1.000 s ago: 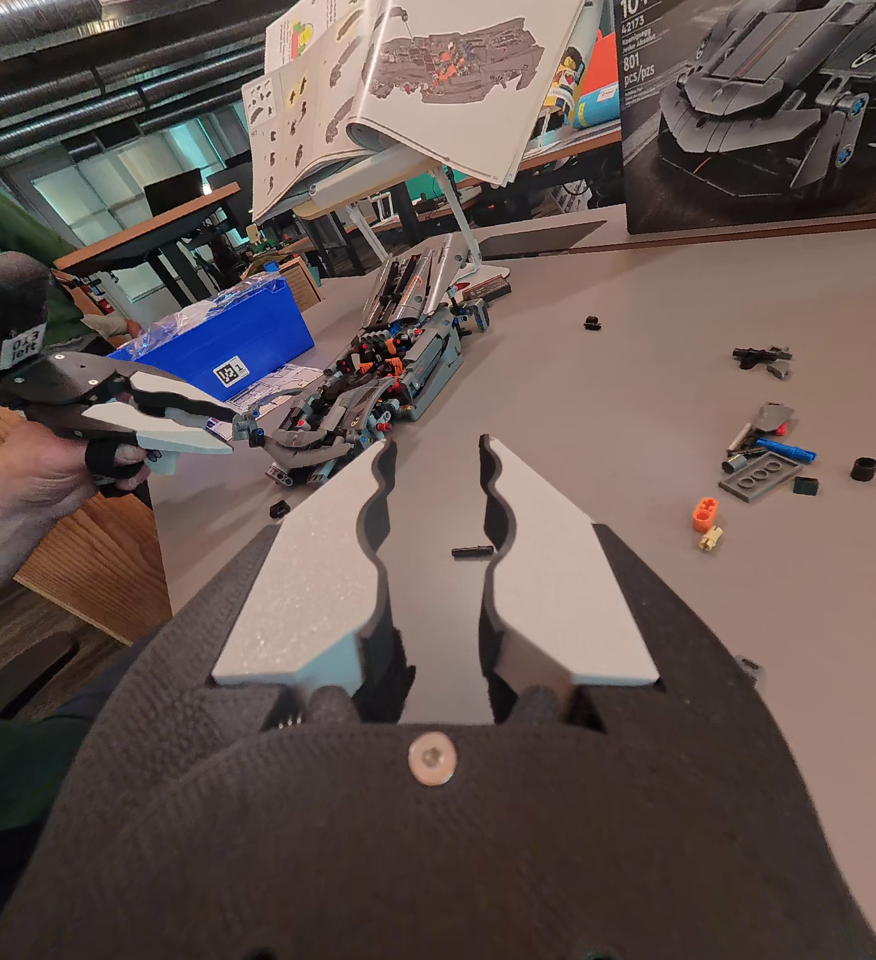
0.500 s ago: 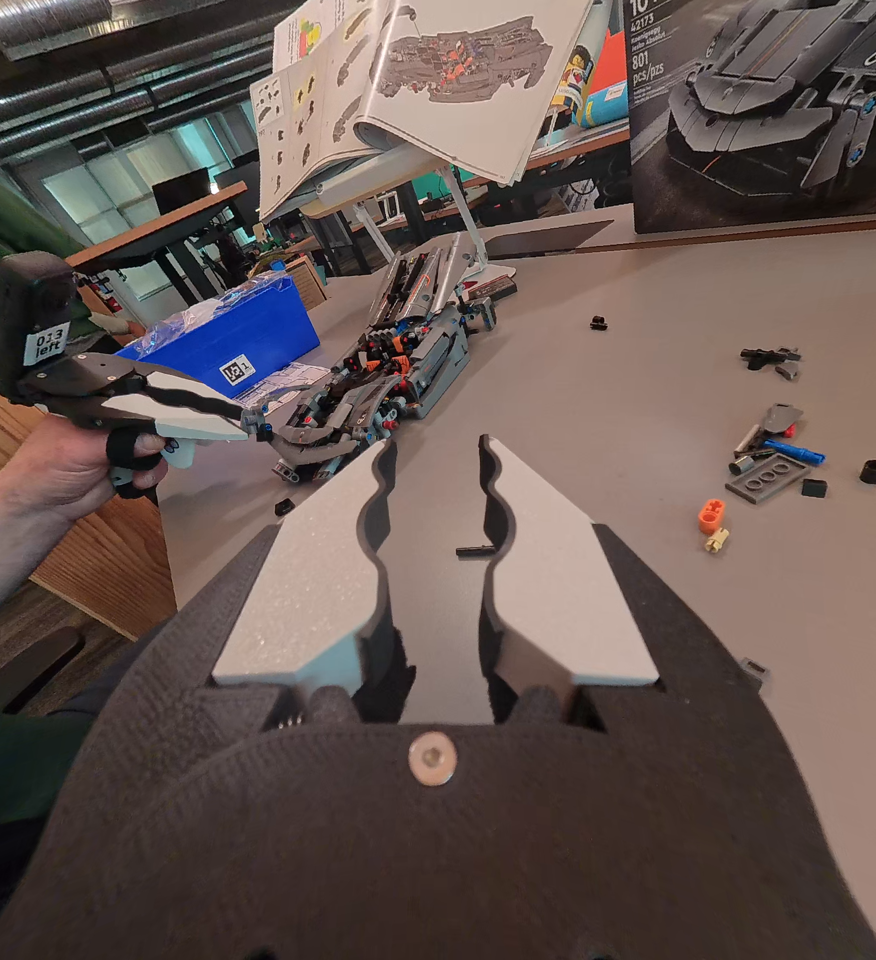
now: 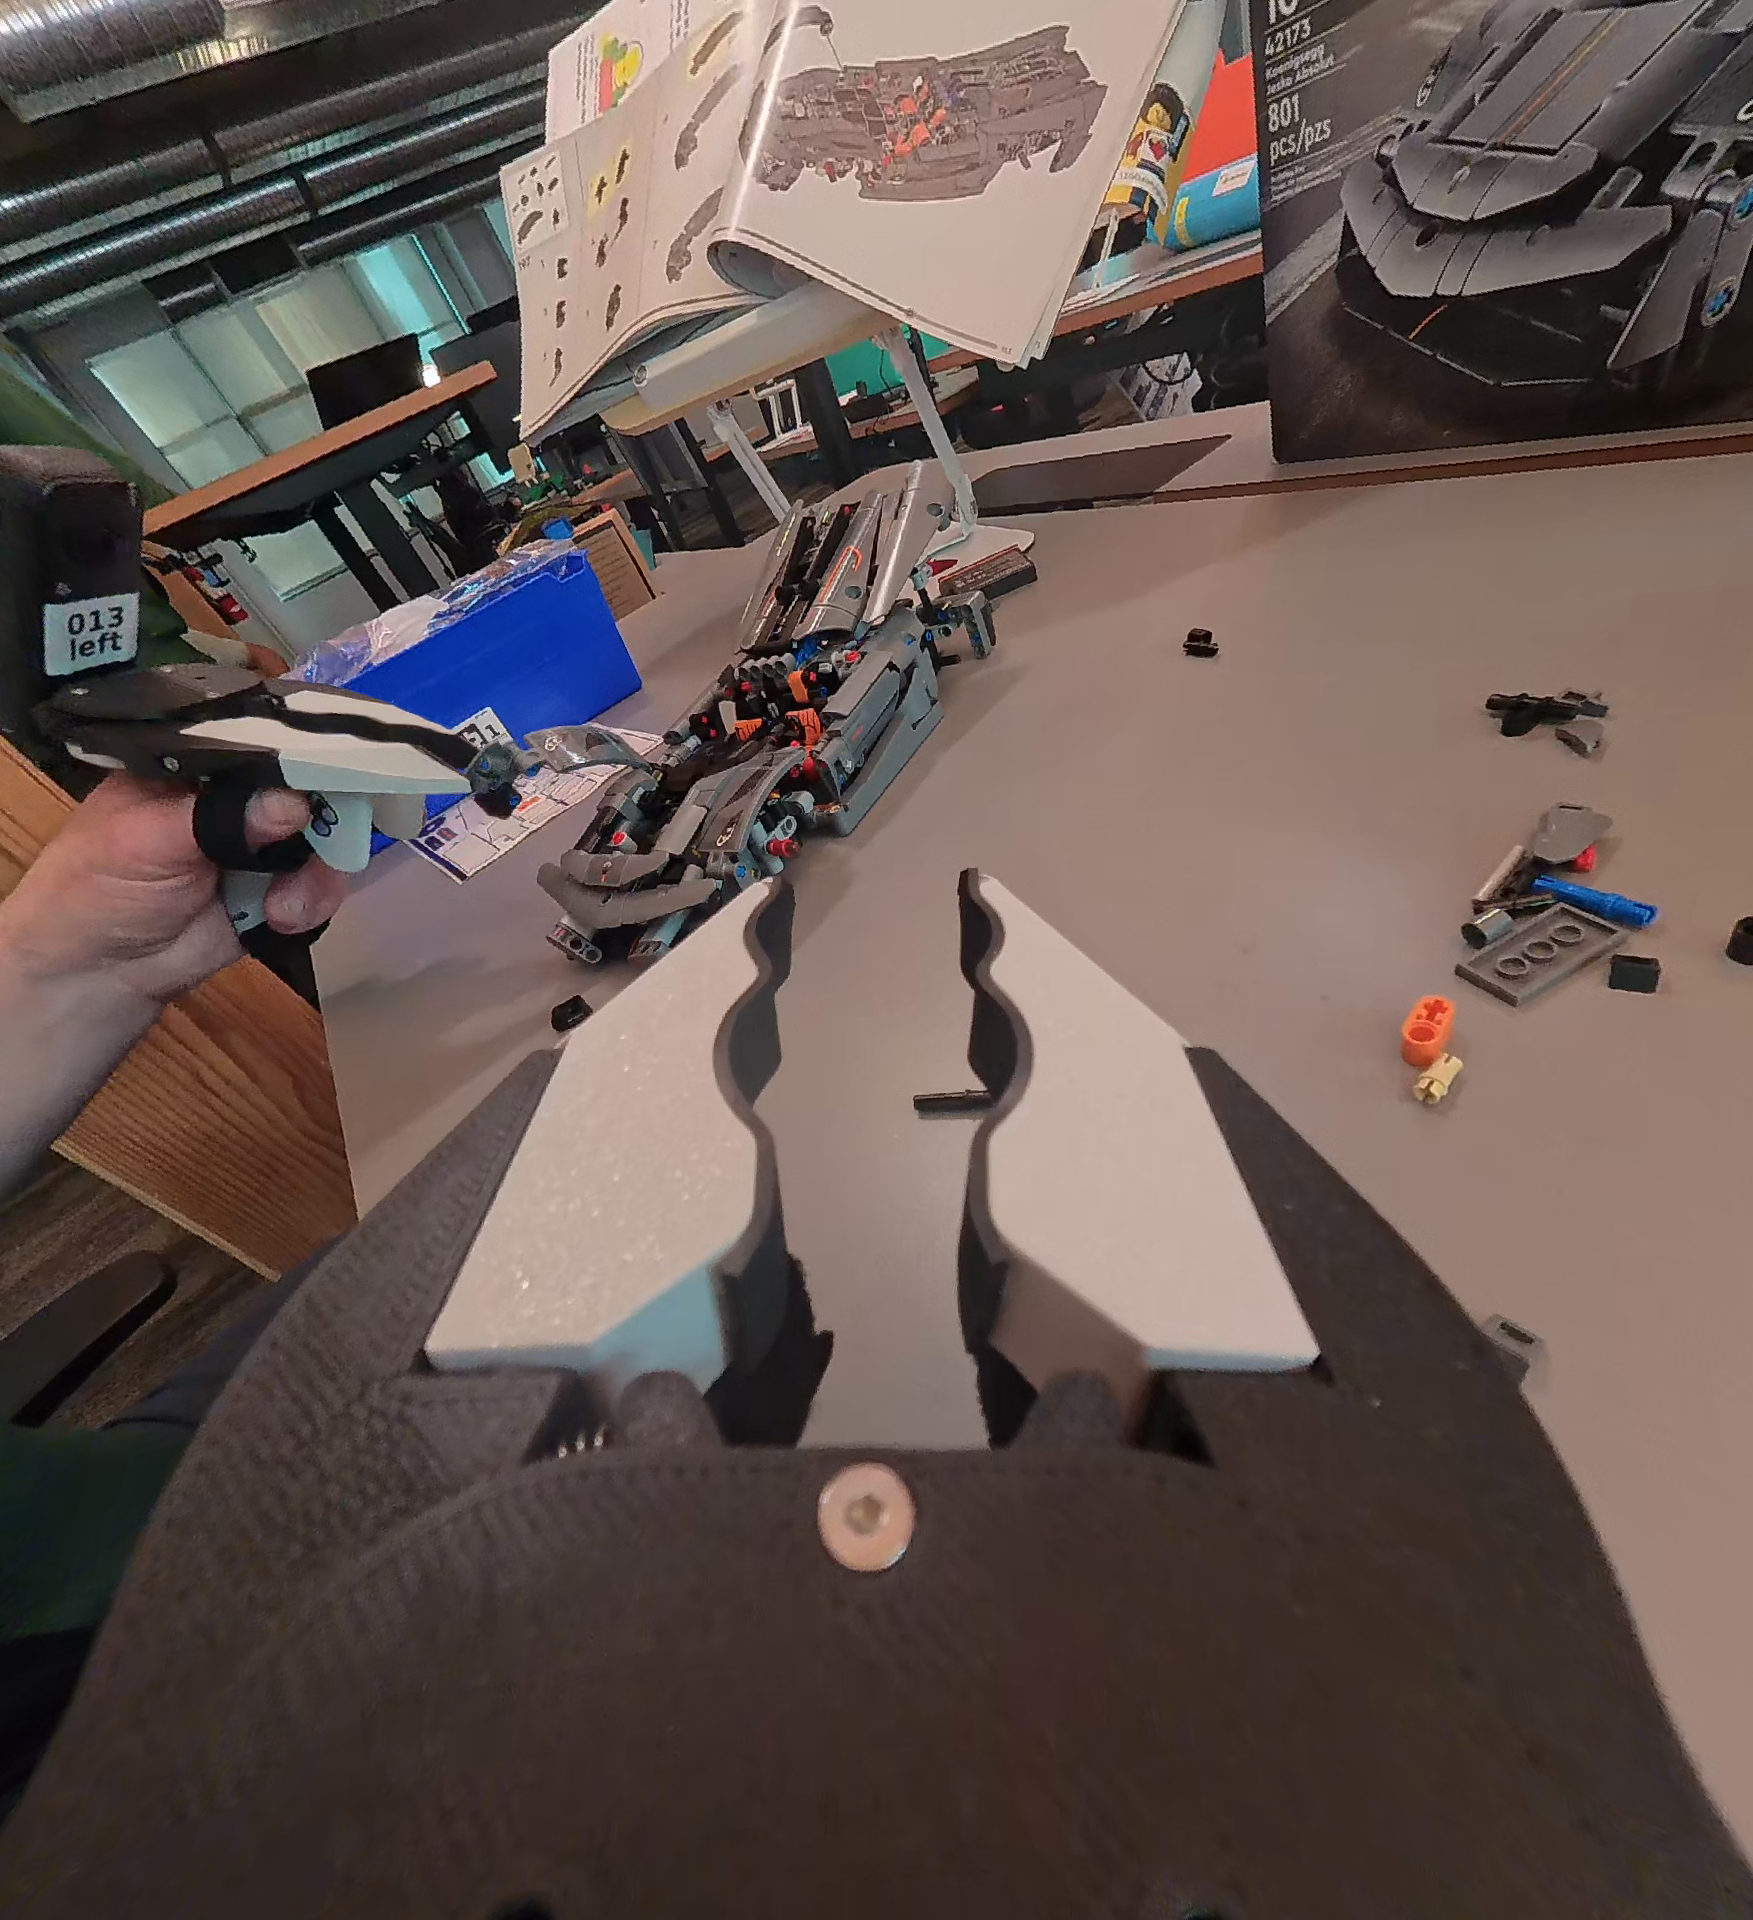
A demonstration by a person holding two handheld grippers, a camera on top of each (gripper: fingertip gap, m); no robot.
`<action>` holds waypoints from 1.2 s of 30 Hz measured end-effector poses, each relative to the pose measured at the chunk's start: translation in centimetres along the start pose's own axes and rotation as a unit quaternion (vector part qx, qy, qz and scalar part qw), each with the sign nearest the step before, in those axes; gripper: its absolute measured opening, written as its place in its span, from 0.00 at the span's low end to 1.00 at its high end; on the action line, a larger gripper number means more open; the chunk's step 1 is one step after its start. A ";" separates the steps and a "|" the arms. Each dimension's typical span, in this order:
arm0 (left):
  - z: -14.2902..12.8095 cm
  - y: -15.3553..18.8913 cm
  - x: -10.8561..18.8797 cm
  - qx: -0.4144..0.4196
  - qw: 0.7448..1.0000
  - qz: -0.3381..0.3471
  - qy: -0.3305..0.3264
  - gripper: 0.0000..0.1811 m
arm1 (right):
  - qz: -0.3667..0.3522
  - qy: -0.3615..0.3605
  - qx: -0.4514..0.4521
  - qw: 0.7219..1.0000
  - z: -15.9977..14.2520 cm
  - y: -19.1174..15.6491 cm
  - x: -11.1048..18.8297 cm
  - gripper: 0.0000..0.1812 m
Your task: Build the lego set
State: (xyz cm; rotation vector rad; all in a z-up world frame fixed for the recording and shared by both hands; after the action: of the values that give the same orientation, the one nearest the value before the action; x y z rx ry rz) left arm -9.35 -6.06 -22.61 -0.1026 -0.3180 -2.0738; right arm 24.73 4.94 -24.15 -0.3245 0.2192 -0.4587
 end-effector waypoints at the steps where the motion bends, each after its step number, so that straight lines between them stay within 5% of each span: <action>1: 0.1 -0.1 0.0 0.003 1.000 -0.001 0.002 0.11 | 0.000 0.000 0.000 1.000 0.0 0.0 0.0 0.17; 18: 1.0 0.4 -0.6 -0.084 0.996 0.003 -0.030 0.09 | 0.006 0.001 -0.003 1.000 0.0 -0.1 0.0 0.17; 36: -1.5 1.0 -0.8 -0.037 0.998 0.026 -0.048 0.10 | 0.008 0.001 -0.004 1.000 0.0 -0.1 0.0 0.17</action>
State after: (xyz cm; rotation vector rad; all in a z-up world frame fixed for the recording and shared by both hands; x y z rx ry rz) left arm -7.99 -6.30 -24.06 -0.2528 -0.2932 -2.0340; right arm 24.73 4.84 -24.13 -0.3302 0.2257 -0.4435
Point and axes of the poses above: each gripper's, where its closed fingertips meet, x back along the fingers, z out of its top, y = z × x across the jaws, the point moved 8 cm from there along x, back along the fingers, and after that the axes turned 15 degrees about y, right-handed, at the moved point
